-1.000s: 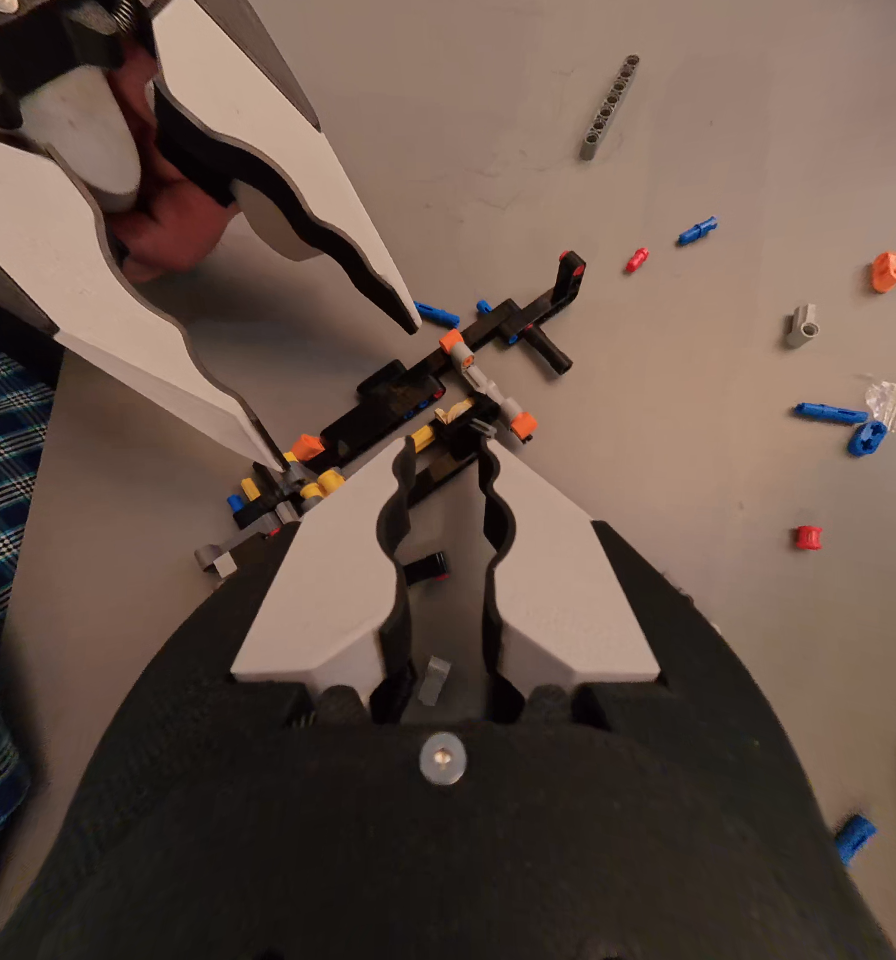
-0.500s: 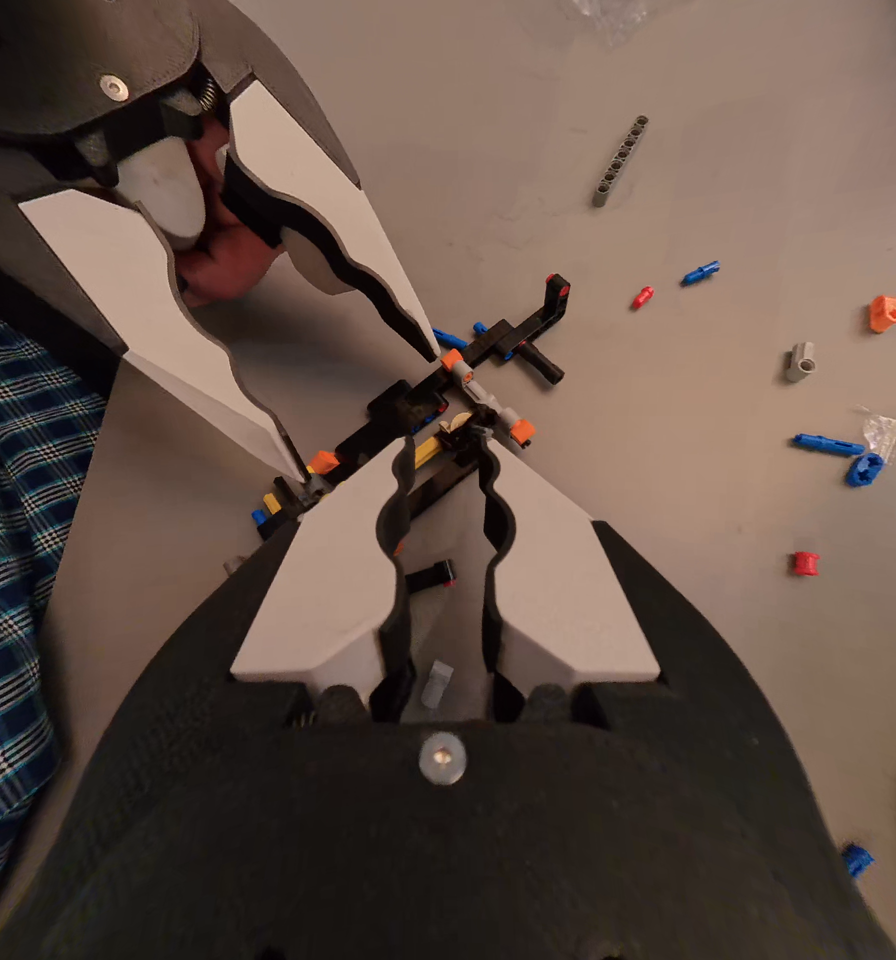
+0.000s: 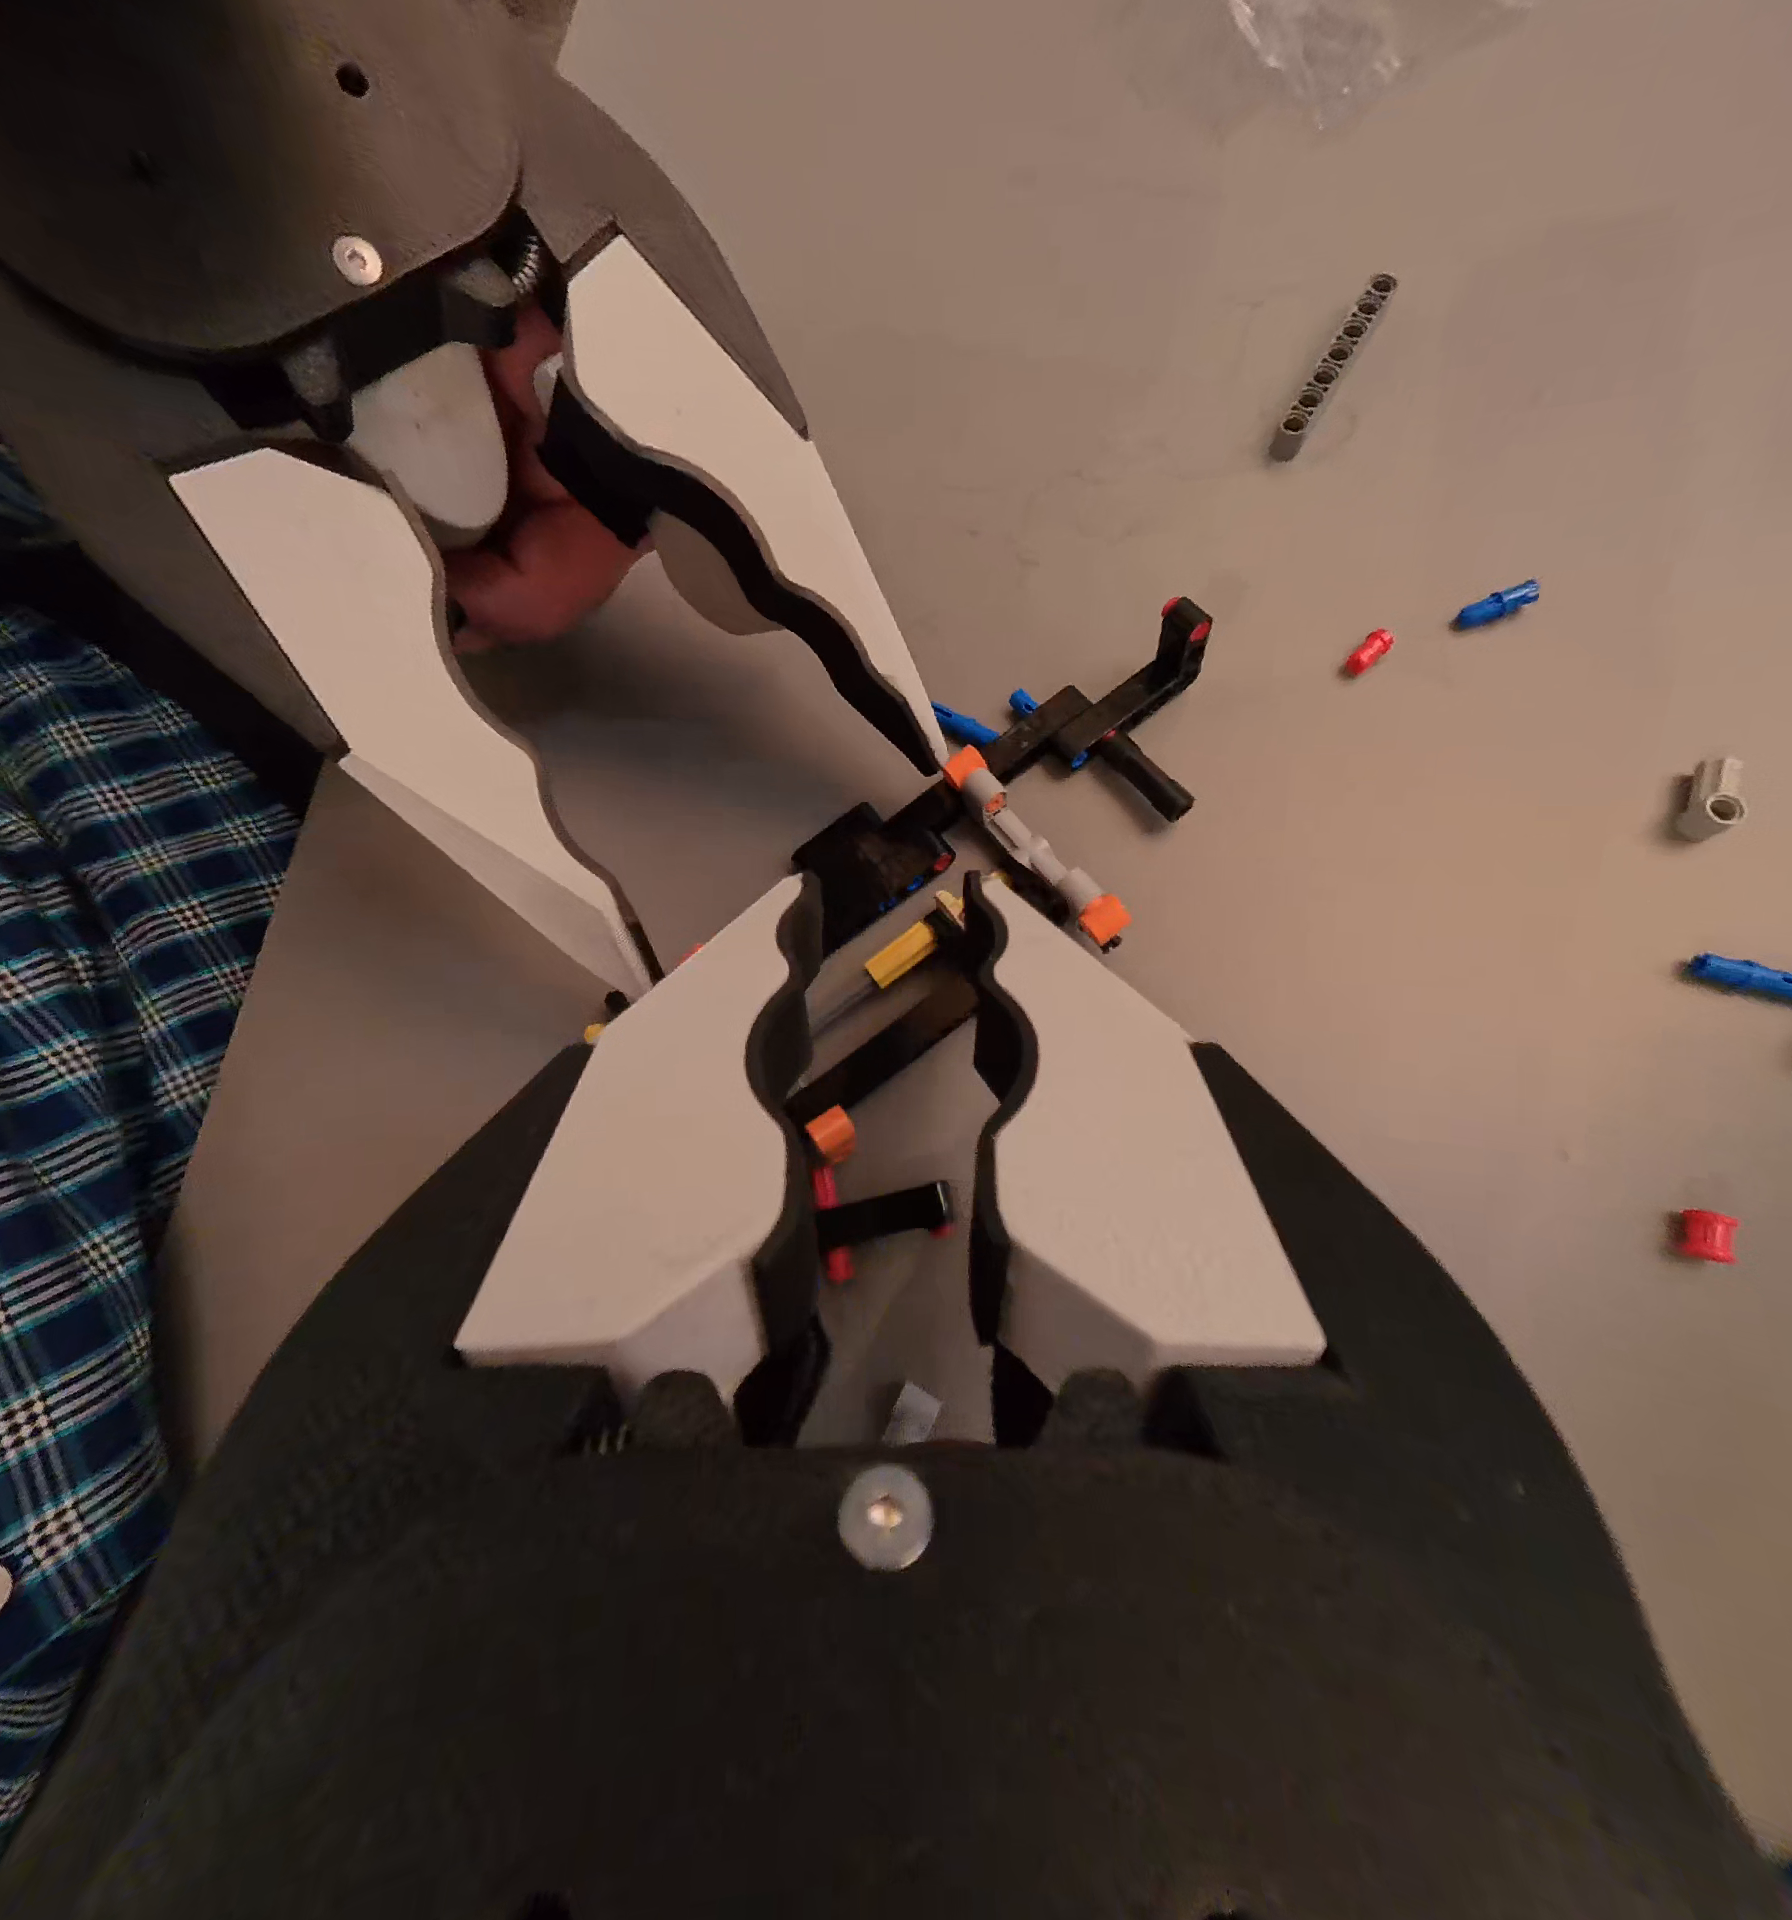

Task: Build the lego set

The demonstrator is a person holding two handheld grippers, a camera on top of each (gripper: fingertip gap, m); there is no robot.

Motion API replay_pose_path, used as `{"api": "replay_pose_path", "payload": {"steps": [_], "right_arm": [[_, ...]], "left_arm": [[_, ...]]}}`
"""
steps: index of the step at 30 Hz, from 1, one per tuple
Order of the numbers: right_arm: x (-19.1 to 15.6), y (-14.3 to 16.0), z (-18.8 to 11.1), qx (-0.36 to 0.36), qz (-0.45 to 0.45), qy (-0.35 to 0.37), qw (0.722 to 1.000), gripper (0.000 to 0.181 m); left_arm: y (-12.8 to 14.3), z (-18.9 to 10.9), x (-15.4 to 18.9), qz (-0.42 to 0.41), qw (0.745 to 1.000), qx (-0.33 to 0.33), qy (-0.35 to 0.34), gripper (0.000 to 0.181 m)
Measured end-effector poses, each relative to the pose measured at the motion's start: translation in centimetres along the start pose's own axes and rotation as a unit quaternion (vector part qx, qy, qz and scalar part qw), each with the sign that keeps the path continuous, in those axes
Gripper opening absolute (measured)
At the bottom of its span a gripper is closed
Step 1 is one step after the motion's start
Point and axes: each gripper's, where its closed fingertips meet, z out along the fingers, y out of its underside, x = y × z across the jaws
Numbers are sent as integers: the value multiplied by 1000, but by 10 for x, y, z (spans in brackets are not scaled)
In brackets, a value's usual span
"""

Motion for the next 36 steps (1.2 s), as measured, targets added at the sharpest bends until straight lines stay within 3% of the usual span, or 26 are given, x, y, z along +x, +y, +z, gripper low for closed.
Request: {"api": "replay_pose_path", "payload": {"steps": [9, 25, 36], "right_arm": [[20, 16, -8, -30, 9, 39, 999, 31], [-25, -8, 5, 11, -9, -70, 997, 35], [-25, -8, -1, 13, -3, -81, 997, 36]], "left_arm": [[0, -1, 0, 0, 1000, -2, 1, 72], [7, 0, -1, 11, 1000, -15, -1, 74], [10, 0, -2, 7, 1000, -16, 1, 73]]}}
